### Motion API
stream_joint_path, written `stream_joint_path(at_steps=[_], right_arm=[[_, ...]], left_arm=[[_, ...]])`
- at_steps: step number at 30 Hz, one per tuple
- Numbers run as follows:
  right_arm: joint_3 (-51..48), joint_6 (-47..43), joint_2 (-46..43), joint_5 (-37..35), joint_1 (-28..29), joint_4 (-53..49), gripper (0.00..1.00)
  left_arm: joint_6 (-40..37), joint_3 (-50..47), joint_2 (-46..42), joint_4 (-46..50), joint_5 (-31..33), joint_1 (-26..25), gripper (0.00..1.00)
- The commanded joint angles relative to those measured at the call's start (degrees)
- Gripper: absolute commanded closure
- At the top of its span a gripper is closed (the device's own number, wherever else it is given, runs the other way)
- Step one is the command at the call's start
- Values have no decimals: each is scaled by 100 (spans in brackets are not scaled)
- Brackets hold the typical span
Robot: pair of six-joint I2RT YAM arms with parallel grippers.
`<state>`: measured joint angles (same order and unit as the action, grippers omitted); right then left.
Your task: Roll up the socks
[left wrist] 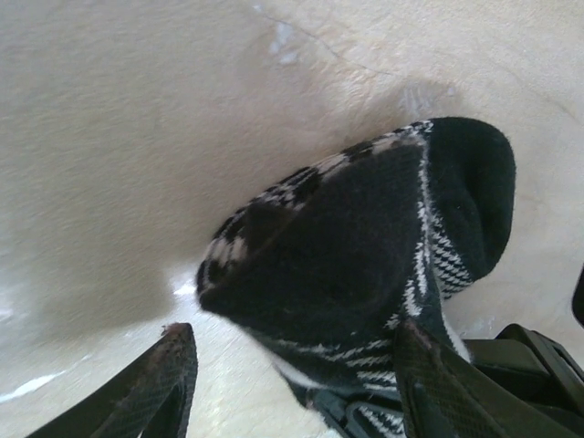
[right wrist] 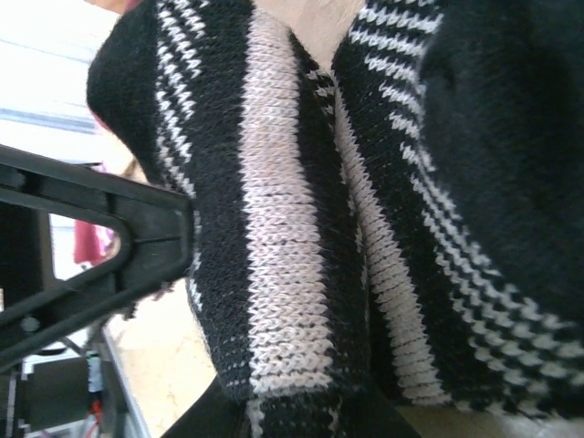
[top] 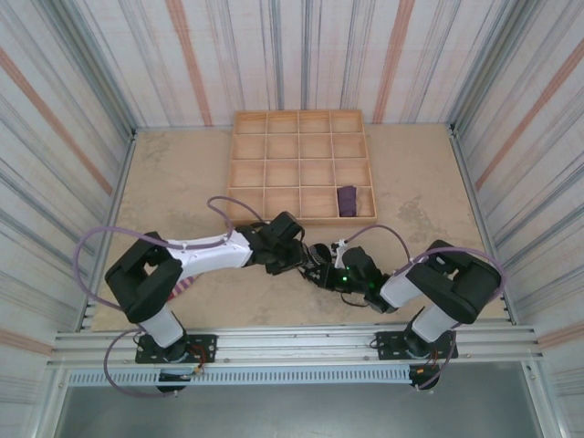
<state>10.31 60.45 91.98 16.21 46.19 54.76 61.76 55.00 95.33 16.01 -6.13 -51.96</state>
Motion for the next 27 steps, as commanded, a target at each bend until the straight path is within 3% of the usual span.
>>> stream_joint_path(at_steps=[1,7,14,18,20,23,27], right_arm=[[-429,476,698,231,-22,-1497,100],[-486,608,570,127,-28,-1556,100],[-401,471,-344,-26,-89,-2636,100],[-231,158,-784,-43,-150,-3248,88],[-104,-85,-1048,-115,-154,-3695,75],[233,-599,-1622,-252,-154,-4664,51],[690,-1258,-2720,-594,-147,-6003,34]], left_arm=[[-159,270,246,195,26,-59,43],[-203,363,422,359,203,-74,44],[-175,597,760,824,161,-68,63],[-280,875,1039,1201,88,-59,82],[-348,1071,1208,1453,27,-58,89],[-443,1311,1355,1745,-102,-25,95],[-669,1794,1513,2520,-105,8,95]])
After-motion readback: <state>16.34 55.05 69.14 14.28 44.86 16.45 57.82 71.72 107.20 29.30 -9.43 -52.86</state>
